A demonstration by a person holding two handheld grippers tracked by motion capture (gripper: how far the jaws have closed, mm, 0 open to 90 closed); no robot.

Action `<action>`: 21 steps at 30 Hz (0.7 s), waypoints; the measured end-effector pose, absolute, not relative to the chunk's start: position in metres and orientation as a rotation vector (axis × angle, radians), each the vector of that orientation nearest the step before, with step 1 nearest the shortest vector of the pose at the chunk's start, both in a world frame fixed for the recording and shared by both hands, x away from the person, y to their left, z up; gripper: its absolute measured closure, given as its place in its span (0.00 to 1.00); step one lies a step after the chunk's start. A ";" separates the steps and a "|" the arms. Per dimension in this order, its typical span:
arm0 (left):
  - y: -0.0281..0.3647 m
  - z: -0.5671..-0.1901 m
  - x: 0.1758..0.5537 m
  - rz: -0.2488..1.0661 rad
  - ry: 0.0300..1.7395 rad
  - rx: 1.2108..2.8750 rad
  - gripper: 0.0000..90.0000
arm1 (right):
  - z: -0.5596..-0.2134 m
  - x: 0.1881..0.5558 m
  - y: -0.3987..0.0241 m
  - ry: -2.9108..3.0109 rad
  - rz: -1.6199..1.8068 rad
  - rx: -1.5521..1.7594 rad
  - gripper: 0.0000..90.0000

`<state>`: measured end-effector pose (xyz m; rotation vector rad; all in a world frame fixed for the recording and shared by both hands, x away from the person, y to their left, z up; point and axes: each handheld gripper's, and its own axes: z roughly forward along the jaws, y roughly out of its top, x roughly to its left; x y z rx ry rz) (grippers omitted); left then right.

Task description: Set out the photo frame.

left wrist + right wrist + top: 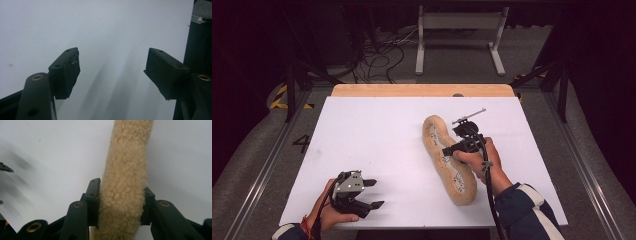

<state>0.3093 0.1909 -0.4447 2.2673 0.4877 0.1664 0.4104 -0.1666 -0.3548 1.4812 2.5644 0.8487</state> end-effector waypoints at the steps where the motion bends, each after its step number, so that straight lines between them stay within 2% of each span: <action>1: 0.191 -0.445 0.309 0.170 0.487 2.269 0.31 | -0.353 0.411 -0.165 2.574 0.842 1.459 0.71; 12: 0.191 -0.443 0.310 0.176 0.492 2.263 0.31 | -0.323 0.404 -0.151 2.772 0.836 1.059 0.73; 21: 0.196 -0.440 0.316 0.189 0.546 2.216 0.30 | -0.341 0.395 -0.125 2.959 0.743 0.759 0.73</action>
